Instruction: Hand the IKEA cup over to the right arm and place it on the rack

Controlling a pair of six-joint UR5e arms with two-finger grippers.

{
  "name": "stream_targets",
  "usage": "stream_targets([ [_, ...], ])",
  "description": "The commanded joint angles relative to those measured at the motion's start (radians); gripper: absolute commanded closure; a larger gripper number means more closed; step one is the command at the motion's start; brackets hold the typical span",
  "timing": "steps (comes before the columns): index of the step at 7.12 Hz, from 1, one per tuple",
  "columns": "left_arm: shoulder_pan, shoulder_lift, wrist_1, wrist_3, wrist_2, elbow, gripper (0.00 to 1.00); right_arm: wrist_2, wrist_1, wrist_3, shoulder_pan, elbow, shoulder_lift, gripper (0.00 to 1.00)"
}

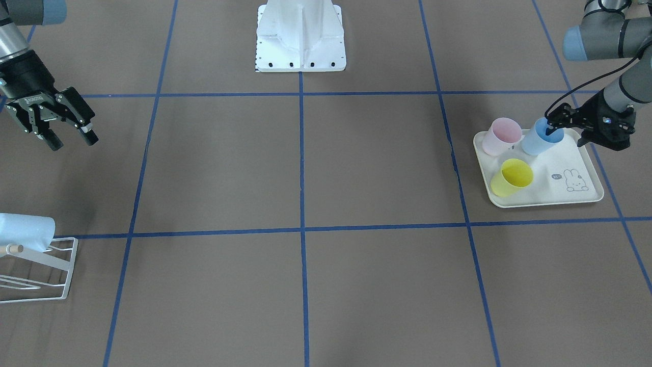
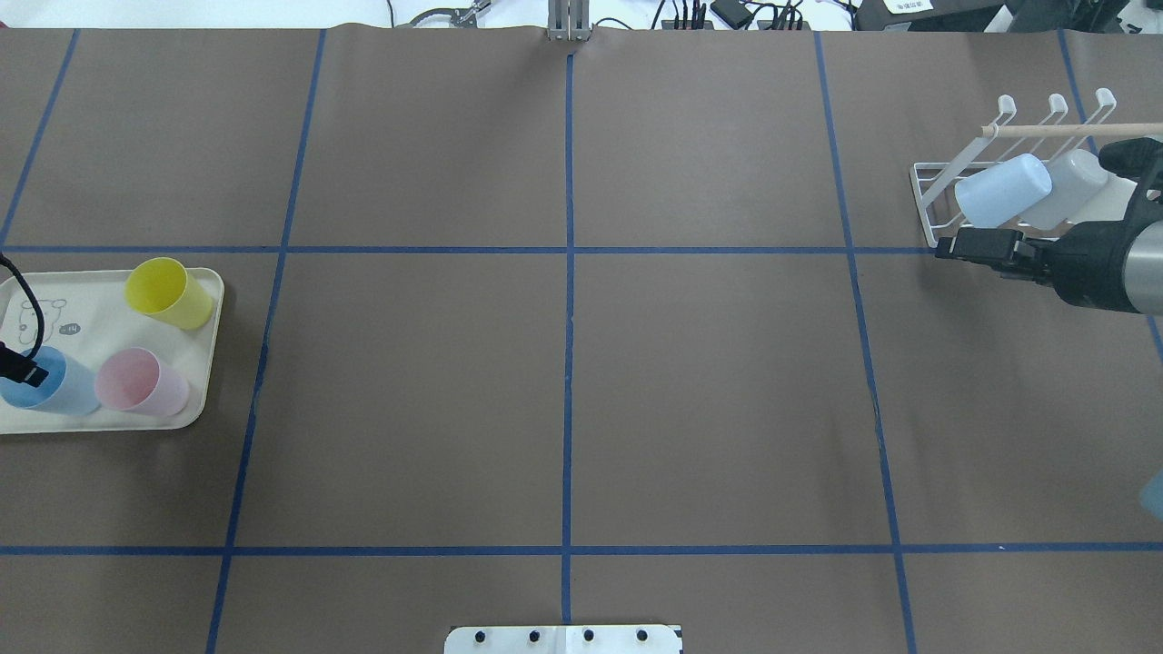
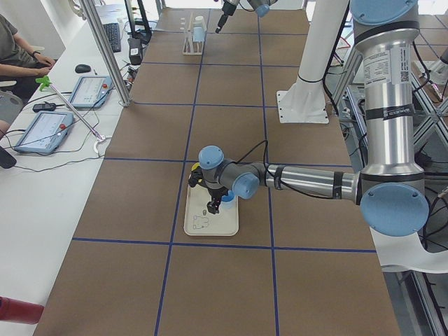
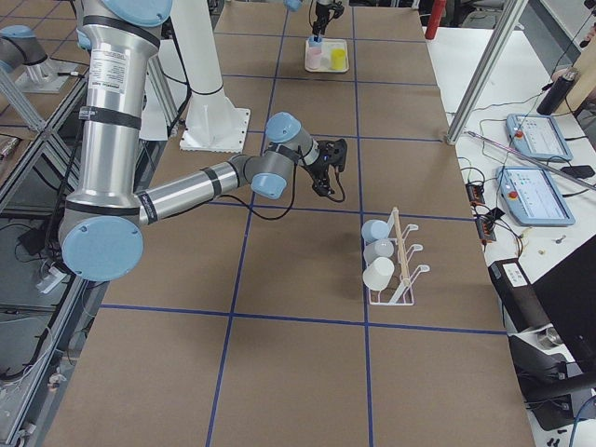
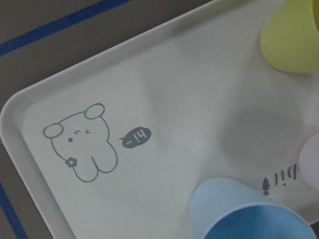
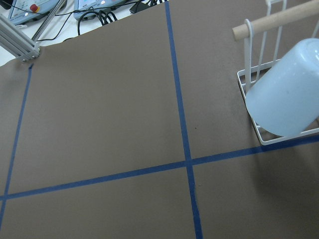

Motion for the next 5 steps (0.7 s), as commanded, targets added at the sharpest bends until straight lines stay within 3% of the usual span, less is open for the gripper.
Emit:
stream_targets([
  [1,0.012,0.000,0.003,-0.021,0.000,0.000,1.00,0.000,0.000,0.000,0.000,0.000,0.000,0.00],
  [3,0.009,0.002,0.012,-0.036,-0.003,0.002,1.00,-0.002,0.000,0.000,0.000,0.000,0.002,0.00],
  [5,-0.015,0.005,0.065,-0.026,0.001,-0.094,1.00,-0.003,0.000,0.000,-0.001,0.000,0.008,0.00],
])
